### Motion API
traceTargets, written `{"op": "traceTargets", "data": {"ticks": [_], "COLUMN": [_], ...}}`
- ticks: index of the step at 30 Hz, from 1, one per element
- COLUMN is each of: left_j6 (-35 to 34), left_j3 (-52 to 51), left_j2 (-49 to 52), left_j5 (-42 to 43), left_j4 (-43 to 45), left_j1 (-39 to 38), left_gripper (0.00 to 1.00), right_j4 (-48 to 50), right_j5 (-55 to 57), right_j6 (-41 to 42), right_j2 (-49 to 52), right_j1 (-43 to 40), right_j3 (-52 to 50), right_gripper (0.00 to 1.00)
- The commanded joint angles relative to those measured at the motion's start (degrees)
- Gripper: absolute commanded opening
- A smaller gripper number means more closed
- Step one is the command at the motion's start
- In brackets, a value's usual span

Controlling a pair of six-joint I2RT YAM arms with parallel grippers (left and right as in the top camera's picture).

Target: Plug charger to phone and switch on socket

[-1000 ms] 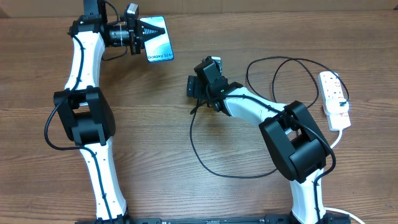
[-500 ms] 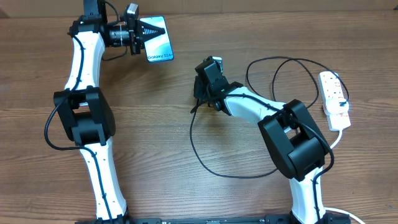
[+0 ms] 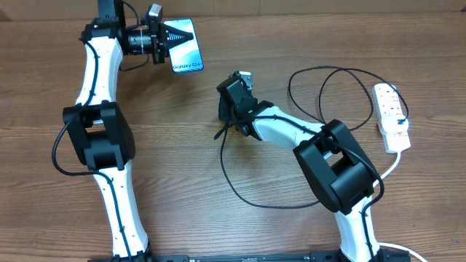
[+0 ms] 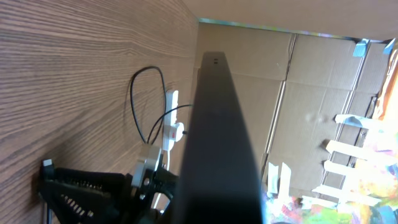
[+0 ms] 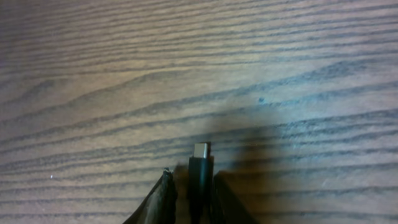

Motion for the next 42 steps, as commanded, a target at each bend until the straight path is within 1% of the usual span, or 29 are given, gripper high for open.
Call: {"op": "traceTargets", "data": {"ticks": [1,2,4,7,11,15,19,21,23,25,26,29,33,37,39,41,42], "left_j6": [1.4,1.4,1.4,1.4,1.4,1.4,1.4,1.4,1.4,1.3,1.3,0.6,-0.2,-1.6,-3.3,-6.0,-6.9], "left_j3": [0.9,0.9,0.9,0.9,0.9,0.9,0.9,0.9,0.9,0.9,0.9,0.9,0.9,0.9,0.9,0.9,0.9], "left_j2": [-1.4,-1.4,-1.4,-1.4,-1.4,-1.4,-1.4,-1.4,-1.4,-1.4,-1.4,-1.4,-1.4,-1.4,-1.4,-1.4,-1.4], "left_j5": [1.8,1.8,1.8,1.8,1.8,2.0,3.1,5.7,8.5,10.4,11.1,11.1,11.0,10.1,8.8,7.3,7.0], "left_j4": [0.1,0.0,0.0,0.1,0.1,0.1,0.9,3.1,5.9,7.8,8.3,8.5,9.0,8.9,9.0,8.9,8.9], "left_j1": [-0.2,-0.2,-0.2,-0.2,-0.2,-0.1,-0.2,-0.4,-0.5,-0.6,-0.6,-0.7,-1.3,-2.1,-2.8,-3.6,-3.9], "left_gripper": [0.04,0.04,0.04,0.04,0.04,0.04,0.04,0.04,0.04,0.04,0.04,0.04,0.04,0.04,0.04,0.04,0.04], "right_j4": [-2.8,-2.8,-2.8,-2.6,-4.7,-7.1,-7.9,-6.5,-3.5,-0.3,1.5,6.3,8.0,8.2,9.8,14.2,15.4], "right_j5": [-1.6,-0.9,-0.3,-0.3,-1.6,-9.1,-25.7,-38.0,-52.7,-62.8,-67.0,-75.1,-76.1,-76.4,-76.4,-76.4,-76.4], "right_j6": [1.0,1.0,1.0,1.0,1.0,0.6,-1.3,-3.8,-4.3,-4.2,-4.2,-4.0,-0.9,-0.2,2.3,6.7,7.7], "right_j2": [4.6,4.6,4.6,4.5,1.9,-3.9,-9.3,-10.8,-11.3,-11.3,-11.3,-11.3,-11.3,-11.3,-11.3,-11.3,-11.3], "right_j1": [0.9,0.8,0.8,0.8,0.6,-0.9,-4.5,-6.9,-9.8,-12.0,-12.9,-14.3,-14.6,-14.2,-14.1,-14.1,-14.1], "right_j3": [-2.1,-2.1,-2.1,-1.9,-0.9,-0.9,-0.9,-0.9,-0.9,-0.9,-1.0,-1.0,-1.0,-1.0,-1.0,-1.0,-1.0], "right_gripper": [0.17,0.15,0.08,0.04,0.04,0.04,0.04,0.04,0.04,0.04,0.04,0.04,0.04,0.04,0.04,0.04,0.04]}}
